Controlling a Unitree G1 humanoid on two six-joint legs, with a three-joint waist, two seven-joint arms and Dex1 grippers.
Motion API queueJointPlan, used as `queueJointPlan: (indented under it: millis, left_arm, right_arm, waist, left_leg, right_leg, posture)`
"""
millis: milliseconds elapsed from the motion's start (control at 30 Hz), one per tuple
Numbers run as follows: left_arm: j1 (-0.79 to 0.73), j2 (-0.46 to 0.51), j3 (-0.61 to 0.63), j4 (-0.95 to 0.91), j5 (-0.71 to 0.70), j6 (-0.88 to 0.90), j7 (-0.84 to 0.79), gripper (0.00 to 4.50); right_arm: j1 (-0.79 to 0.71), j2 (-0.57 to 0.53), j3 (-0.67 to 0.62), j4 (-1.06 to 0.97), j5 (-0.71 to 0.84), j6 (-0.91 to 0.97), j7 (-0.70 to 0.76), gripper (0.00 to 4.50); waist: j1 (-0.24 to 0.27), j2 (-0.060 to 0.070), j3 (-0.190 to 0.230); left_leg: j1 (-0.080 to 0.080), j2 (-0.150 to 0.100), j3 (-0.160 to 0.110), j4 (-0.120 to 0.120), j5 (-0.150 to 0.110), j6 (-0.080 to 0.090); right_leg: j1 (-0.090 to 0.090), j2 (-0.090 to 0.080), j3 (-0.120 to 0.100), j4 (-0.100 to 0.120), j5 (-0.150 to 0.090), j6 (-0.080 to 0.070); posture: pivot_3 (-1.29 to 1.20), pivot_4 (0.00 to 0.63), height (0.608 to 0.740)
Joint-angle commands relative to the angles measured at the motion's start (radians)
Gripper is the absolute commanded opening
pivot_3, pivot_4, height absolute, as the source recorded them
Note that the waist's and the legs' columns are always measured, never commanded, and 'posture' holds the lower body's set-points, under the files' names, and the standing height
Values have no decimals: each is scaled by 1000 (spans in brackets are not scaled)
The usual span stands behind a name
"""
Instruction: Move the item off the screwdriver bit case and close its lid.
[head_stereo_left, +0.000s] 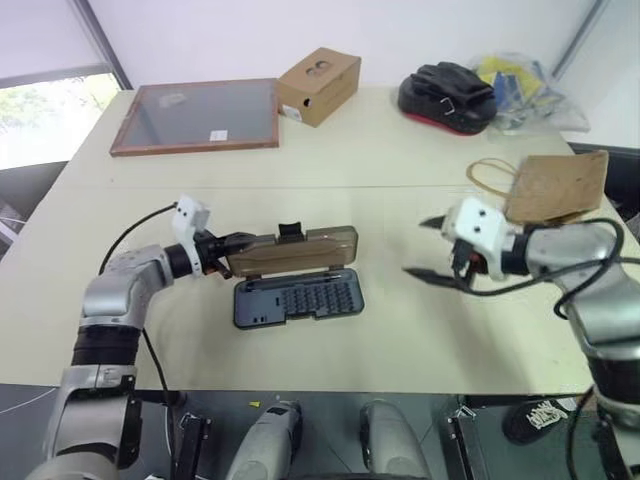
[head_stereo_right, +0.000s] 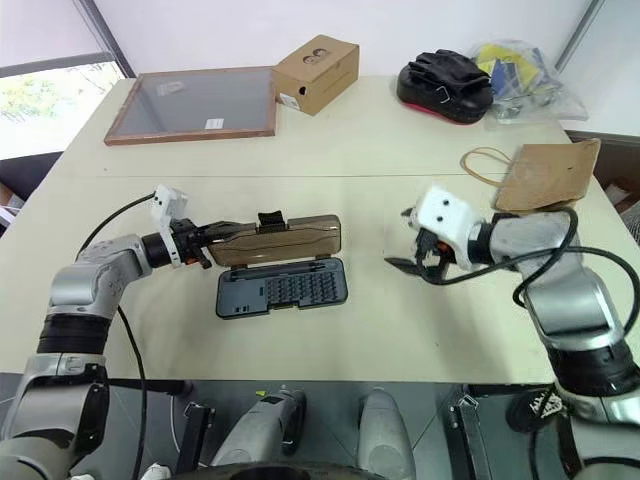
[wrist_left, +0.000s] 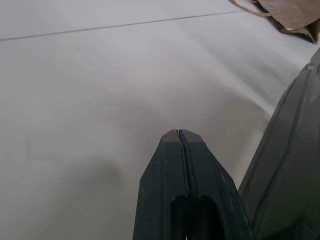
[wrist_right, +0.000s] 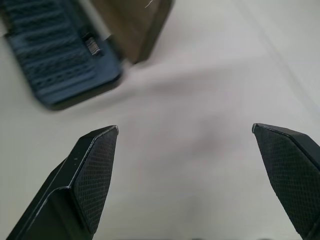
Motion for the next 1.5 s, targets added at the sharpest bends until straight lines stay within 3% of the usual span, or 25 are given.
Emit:
queueJointPlan:
  millis: [33,300,500,667,800,900,1133,1267,1367,1500]
  left_arm:
    - [12,29,19,-93,-42,37,-21,0]
    - [133,107,27,-354,-147,192,-47,0]
    - [282,207,89,-503,-229,277,-54,0]
    - [347,261,138,-542,-269,301,-48,0]
    - [278,240,113,-486,-251,275,-23,0]
    - [144,197,45,-383,-209,234,-23,0]
    - [-134,110,-152,-101,-76,94,-148,0]
    - [-275,50,-244,129,26,-16,-235,0]
    - [-359,6,-299,291,98,-94,-299,0]
    - [-428,-36,-328,419,156,-155,-359,0]
  right_arm:
    - [43,-15,-48,-82,54,44,-25,4480]
    - [127,-48,-32,-92,74,29,-61,4480]
    - [104,-30,-29,-74,94,28,-96,4480]
    - [75,-24,-21,-64,118,39,-117,4480]
    - [41,-3,-26,-80,175,80,-126,4480]
    - [4,20,-42,-114,264,175,-132,3643]
    - [-32,72,-38,-224,519,436,-160,59]
    - [-64,213,-59,-263,674,681,-289,59]
    - [-82,426,-80,-258,722,900,-430,59]
    - [-38,540,-34,-232,783,932,-594,59]
  waist:
    - [0,0,0]
    - [1,0,0]
    - [3,-1,0]
    - [5,-1,0]
    - [7,-1,1]
    - [12,-1,1]
    - [17,-3,2]
    - [18,-4,2]
    - [14,-5,1]
    - [4,-6,1]
  left_leg:
    - [0,0,0,0,0,0]
    - [0,1,1,0,0,0]
    - [0,2,3,0,0,0]
    - [0,3,3,0,0,1]
    - [0,3,4,0,-1,1]
    - [0,3,4,0,0,1]
    - [0,3,5,0,-1,1]
    - [0,3,5,1,-1,1]
    - [-1,4,5,2,-1,1]
    - [-2,3,4,2,-1,1]
  right_leg:
    - [0,0,0,0,0,0]
    - [0,0,1,-1,0,0]
    - [0,1,1,-1,0,-1]
    - [0,1,2,-1,0,-1]
    - [0,1,2,-2,0,-1]
    - [0,1,1,-2,0,-1]
    - [0,1,1,-3,0,-1]
    - [0,2,1,-2,1,-1]
    - [0,2,1,-2,1,-2]
    - [-2,2,2,0,1,-2]
  posture:
    - [0,150,740]
    - [0,150,740]
    - [0,150,740]
    - [0,150,740]
    - [0,150,740]
    - [0,150,740]
    - [0,150,740]
    - [0,150,740]
    - [0,150,740]
    - [0,150,740]
